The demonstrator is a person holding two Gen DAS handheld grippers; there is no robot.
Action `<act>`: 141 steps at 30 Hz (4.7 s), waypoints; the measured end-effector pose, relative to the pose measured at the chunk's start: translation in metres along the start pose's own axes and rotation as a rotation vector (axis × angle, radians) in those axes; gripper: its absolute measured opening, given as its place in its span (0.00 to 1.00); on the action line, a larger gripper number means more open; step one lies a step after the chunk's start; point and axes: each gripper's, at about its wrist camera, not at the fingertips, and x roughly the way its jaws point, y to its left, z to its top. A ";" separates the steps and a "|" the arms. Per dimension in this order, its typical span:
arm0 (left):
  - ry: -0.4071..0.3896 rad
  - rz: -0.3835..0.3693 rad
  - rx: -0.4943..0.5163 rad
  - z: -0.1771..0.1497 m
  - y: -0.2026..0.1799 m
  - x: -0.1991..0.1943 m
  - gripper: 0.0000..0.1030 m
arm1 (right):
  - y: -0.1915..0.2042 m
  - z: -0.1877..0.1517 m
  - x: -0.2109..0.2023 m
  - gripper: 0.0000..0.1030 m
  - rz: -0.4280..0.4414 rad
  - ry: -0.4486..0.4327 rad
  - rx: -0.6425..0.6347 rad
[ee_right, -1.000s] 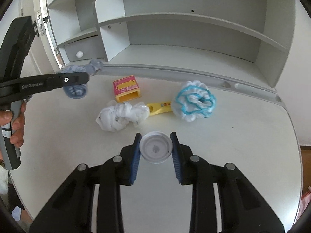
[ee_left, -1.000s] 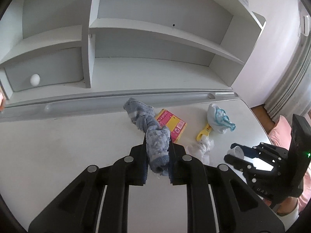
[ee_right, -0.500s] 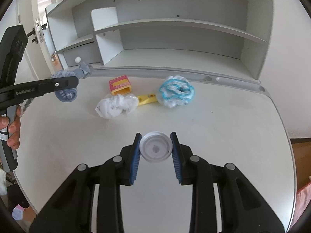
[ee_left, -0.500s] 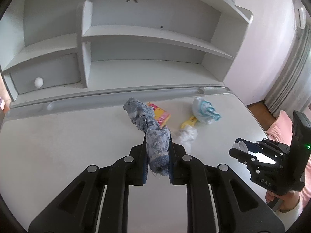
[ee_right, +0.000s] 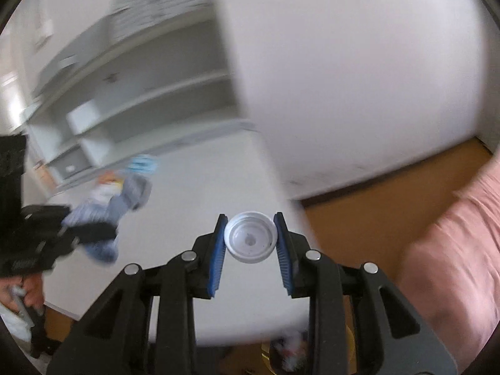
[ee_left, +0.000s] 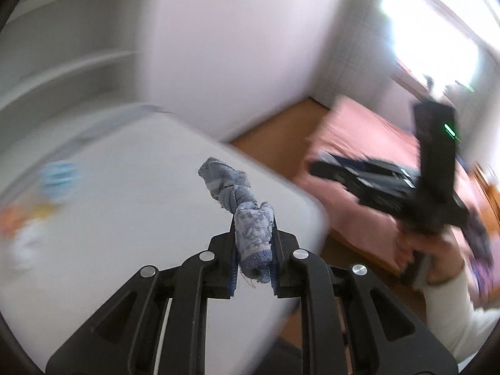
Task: Collect trash
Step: 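Carry the sock and bottle cap over the black bin and open both grippers, then return both grippers to the desk toward the snack box and cloth, then grasp the pink snack box with the left gripper while the right grasps the blue-trimmed cloth, then carry the snack box and cloth over the black bin and open both grippers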
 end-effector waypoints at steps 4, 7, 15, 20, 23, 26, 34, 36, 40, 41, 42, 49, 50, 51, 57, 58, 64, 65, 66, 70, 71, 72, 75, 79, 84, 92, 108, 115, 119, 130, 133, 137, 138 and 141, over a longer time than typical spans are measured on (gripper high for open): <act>0.133 -0.139 0.152 -0.023 -0.079 0.065 0.14 | -0.082 -0.042 -0.007 0.29 -0.068 0.075 0.175; 0.264 -0.194 0.217 -0.058 -0.116 0.129 0.15 | -0.135 -0.090 0.021 0.29 -0.102 0.195 0.323; 0.487 -0.142 0.096 -0.152 -0.095 0.310 0.14 | -0.201 -0.211 0.141 0.29 -0.087 0.555 0.554; 0.497 -0.148 -0.146 -0.157 -0.055 0.328 0.14 | -0.208 -0.242 0.158 0.29 -0.079 0.590 0.627; 0.511 -0.142 -0.147 -0.161 -0.054 0.332 0.14 | -0.206 -0.253 0.161 0.29 -0.062 0.572 0.677; 0.527 -0.140 -0.124 -0.159 -0.062 0.336 0.14 | -0.205 -0.261 0.165 0.29 -0.056 0.557 0.709; 0.556 -0.075 -0.147 -0.160 -0.058 0.335 0.86 | -0.213 -0.250 0.155 0.85 -0.060 0.498 0.771; 0.540 -0.117 -0.149 -0.156 -0.061 0.331 0.86 | -0.216 -0.240 0.141 0.85 -0.094 0.466 0.767; 0.450 -0.207 -0.021 -0.139 -0.095 0.301 0.87 | -0.215 -0.209 0.080 0.85 -0.260 0.345 0.697; 0.418 -0.232 0.017 -0.133 -0.107 0.290 0.87 | -0.212 -0.199 0.058 0.86 -0.315 0.297 0.667; 0.370 -0.271 0.058 -0.123 -0.122 0.272 0.87 | -0.207 -0.186 0.028 0.87 -0.395 0.225 0.624; -0.051 -0.294 0.191 -0.029 -0.146 0.096 0.92 | -0.139 -0.111 -0.121 0.93 -0.831 -0.258 0.365; -0.098 -0.263 0.182 -0.020 -0.135 0.076 0.93 | -0.127 -0.100 -0.124 0.93 -0.842 -0.288 0.326; -0.154 -0.209 0.164 -0.012 -0.116 0.051 0.93 | -0.118 -0.091 -0.122 0.93 -0.827 -0.301 0.298; -0.243 0.321 -0.101 -0.016 0.043 -0.046 0.94 | -0.057 -0.036 -0.045 0.93 -0.519 -0.244 0.186; -0.239 0.399 -0.168 -0.024 0.075 -0.062 0.94 | -0.041 -0.028 -0.028 0.93 -0.463 -0.231 0.160; -0.177 0.730 -0.461 -0.063 0.213 -0.142 0.94 | 0.065 0.022 0.069 0.93 -0.064 -0.083 0.029; -0.173 0.737 -0.481 -0.067 0.227 -0.147 0.94 | 0.074 0.026 0.078 0.93 -0.019 -0.059 0.014; -0.166 0.734 -0.491 -0.068 0.235 -0.148 0.94 | 0.093 0.032 0.091 0.93 0.025 -0.026 -0.012; -0.117 0.721 -0.456 -0.062 0.253 -0.139 0.94 | 0.151 0.048 0.122 0.93 0.079 0.031 -0.111; -0.095 0.714 -0.441 -0.058 0.260 -0.130 0.94 | 0.161 0.050 0.127 0.93 0.089 0.040 -0.128; -0.076 0.705 -0.429 -0.058 0.269 -0.119 0.94 | 0.172 0.053 0.134 0.93 0.098 0.053 -0.149; -0.042 0.679 -0.392 -0.058 0.281 -0.101 0.94 | 0.196 0.066 0.160 0.93 0.101 0.089 -0.208; -0.018 0.652 -0.346 -0.049 0.298 -0.085 0.93 | 0.228 0.080 0.196 0.93 0.114 0.126 -0.249; -0.007 0.574 -0.388 -0.053 0.323 -0.078 0.93 | 0.263 0.089 0.242 0.93 0.112 0.180 -0.323; -0.007 0.539 -0.402 -0.060 0.333 -0.082 0.93 | 0.270 0.091 0.276 0.93 0.145 0.238 -0.312; 0.028 0.586 -0.285 -0.056 0.317 -0.073 0.49 | 0.263 0.092 0.265 0.31 0.254 0.217 -0.302; 0.011 0.573 -0.310 -0.057 0.318 -0.075 0.49 | 0.262 0.095 0.250 0.26 0.215 0.121 -0.303; 0.014 0.576 -0.308 -0.057 0.318 -0.076 0.49 | 0.261 0.097 0.251 0.26 0.210 0.127 -0.301; 0.020 0.584 -0.301 -0.051 0.317 -0.074 0.49 | 0.263 0.094 0.255 0.26 0.206 0.149 -0.308; 0.020 0.584 -0.299 -0.051 0.318 -0.074 0.49 | 0.264 0.092 0.257 0.26 0.208 0.166 -0.314; 0.021 0.590 -0.298 -0.051 0.317 -0.073 0.49 | 0.266 0.088 0.256 0.26 0.226 0.186 -0.329; 0.022 0.593 -0.296 -0.051 0.317 -0.073 0.49 | 0.264 0.088 0.255 0.26 0.243 0.190 -0.319; 0.006 0.576 -0.300 -0.051 0.317 -0.074 0.49 | 0.258 0.089 0.250 0.26 0.255 0.183 -0.286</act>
